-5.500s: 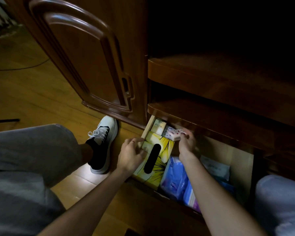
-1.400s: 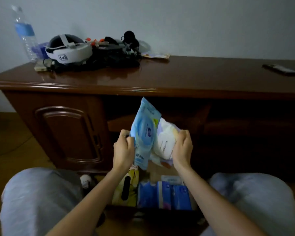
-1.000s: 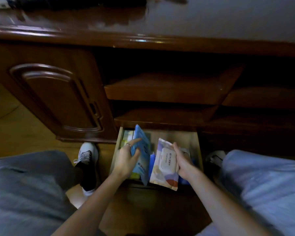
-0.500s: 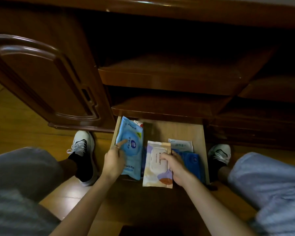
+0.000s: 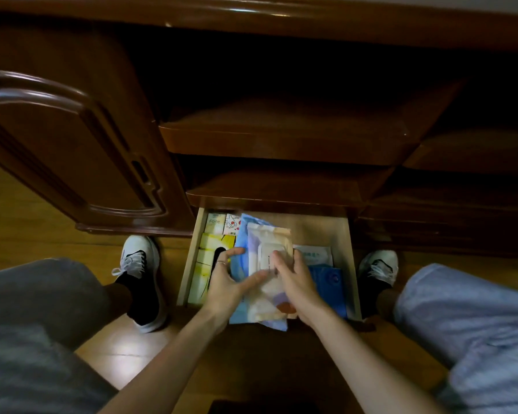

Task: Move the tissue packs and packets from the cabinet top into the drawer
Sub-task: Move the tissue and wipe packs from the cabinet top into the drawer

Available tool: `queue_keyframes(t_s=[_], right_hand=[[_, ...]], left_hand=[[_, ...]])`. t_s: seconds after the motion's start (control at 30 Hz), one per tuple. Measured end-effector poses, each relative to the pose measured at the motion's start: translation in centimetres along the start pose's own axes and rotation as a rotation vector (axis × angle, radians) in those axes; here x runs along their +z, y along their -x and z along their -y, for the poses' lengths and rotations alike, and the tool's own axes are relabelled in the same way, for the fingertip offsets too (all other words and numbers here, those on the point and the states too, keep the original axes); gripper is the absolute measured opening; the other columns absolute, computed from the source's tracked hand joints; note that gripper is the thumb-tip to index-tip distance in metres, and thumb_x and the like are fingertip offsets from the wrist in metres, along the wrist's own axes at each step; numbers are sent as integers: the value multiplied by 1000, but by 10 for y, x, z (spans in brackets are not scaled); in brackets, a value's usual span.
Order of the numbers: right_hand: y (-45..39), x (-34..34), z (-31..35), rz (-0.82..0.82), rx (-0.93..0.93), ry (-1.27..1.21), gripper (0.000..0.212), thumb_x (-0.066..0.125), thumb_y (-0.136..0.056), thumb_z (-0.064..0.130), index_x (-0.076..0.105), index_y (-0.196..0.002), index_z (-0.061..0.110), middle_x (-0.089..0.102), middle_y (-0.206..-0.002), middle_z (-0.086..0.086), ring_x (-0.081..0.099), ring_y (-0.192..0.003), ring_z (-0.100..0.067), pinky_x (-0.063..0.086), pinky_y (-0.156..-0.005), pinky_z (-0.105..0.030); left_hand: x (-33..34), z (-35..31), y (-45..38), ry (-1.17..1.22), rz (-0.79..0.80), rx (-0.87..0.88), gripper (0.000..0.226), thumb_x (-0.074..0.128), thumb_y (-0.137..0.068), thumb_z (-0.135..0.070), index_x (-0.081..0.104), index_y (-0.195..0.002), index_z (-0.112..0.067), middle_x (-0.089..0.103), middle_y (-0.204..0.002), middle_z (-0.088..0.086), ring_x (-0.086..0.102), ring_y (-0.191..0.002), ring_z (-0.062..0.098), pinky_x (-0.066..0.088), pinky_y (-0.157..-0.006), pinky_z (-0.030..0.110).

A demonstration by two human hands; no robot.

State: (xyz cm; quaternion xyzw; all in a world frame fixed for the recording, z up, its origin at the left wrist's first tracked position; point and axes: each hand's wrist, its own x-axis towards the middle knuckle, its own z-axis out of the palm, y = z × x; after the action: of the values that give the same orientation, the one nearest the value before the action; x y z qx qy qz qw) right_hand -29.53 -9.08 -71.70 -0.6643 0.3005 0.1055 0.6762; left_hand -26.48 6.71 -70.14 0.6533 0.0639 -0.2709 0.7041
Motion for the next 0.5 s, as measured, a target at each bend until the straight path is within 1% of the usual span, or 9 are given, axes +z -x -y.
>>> queue_keyframes(t_s=[0.07, 0.1, 0.17, 0.2, 0.27, 0.3, 0.37, 0.43, 0.5], right_hand=[[1, 7, 1, 34, 42, -147, 37, 54, -97, 53, 43, -130, 40, 62, -122, -3, 70, -105, -27, 63, -72, -51], [0, 8, 3, 43, 43, -173, 35, 52, -99, 51, 41, -131, 40, 62, -120, -4, 72, -100, -23, 64, -69, -45], [-6, 4, 8, 18, 3, -120, 38, 45, -103, 50, 36, -137, 38, 61, -122, 4, 71, -89, -6, 60, -64, -23], [-13, -2, 10, -16, -32, -39, 43, 43, -104, 49, 32, -144, 36, 56, -126, 12, 67, -89, 2, 55, -69, -17], [-36, -23, 11, -92, -92, 202, 50, 44, -105, 42, 31, -151, 29, 46, -133, 16, 55, -104, 2, 44, -85, -20], [-49, -36, 11, -110, -90, 343, 48, 47, -105, 37, 36, -150, 26, 50, -138, 9, 53, -106, -5, 45, -85, -25], [-78, -60, 8, -94, -29, 619, 41, 50, -105, 28, 46, -145, 20, 59, -135, -6, 60, -101, -16, 53, -85, -35], [-104, -78, -1, -59, 37, 829, 41, 51, -104, 23, 47, -145, 19, 60, -136, -12, 61, -107, -22, 52, -95, -41], [-125, -89, -12, -65, 79, 930, 45, 49, -103, 19, 44, -147, 26, 53, -142, -10, 56, -120, -26, 49, -101, -46]], left_hand=[[6, 3, 2, -18, 54, 28, 88, 91, -70, -16, 41, -141, -35, 64, -123, 5, 76, -97, 22, 64, -70, 35], [7, 4, 2, -18, 62, 43, 95, 89, -71, -14, 36, -145, -42, 62, -127, 3, 74, -103, 20, 64, -74, 36], [5, 5, -3, -3, 29, 56, 103, 85, -75, -7, 29, -150, -50, 59, -135, 1, 70, -113, 23, 64, -79, 40], [2, 4, -6, 2, -2, 51, 106, 83, -77, -4, 26, -152, -52, 57, -138, 0, 68, -116, 25, 64, -82, 43], [-7, 2, -12, 19, -67, 21, 110, 81, -79, 1, 22, -155, -52, 57, -140, 1, 67, -118, 27, 63, -85, 49], [-12, 1, -15, 31, -97, 1, 111, 80, -79, 2, 21, -156, -50, 60, -139, 3, 69, -116, 26, 63, -85, 50], [-20, 2, -18, 51, -144, -29, 108, 81, -79, 3, 23, -157, -45, 68, -130, 4, 73, -107, 23, 64, -82, 48], [-25, 6, -19, 44, -188, -37, 93, 81, -81, 2, 35, -153, -35, 74, -121, 4, 76, -101, 21, 65, -77, 48], [-27, 10, -18, 12, -239, -72, 66, 82, -82, -5, 50, -133, -32, 74, -118, 5, 77, -96, 22, 65, -74, 49]])
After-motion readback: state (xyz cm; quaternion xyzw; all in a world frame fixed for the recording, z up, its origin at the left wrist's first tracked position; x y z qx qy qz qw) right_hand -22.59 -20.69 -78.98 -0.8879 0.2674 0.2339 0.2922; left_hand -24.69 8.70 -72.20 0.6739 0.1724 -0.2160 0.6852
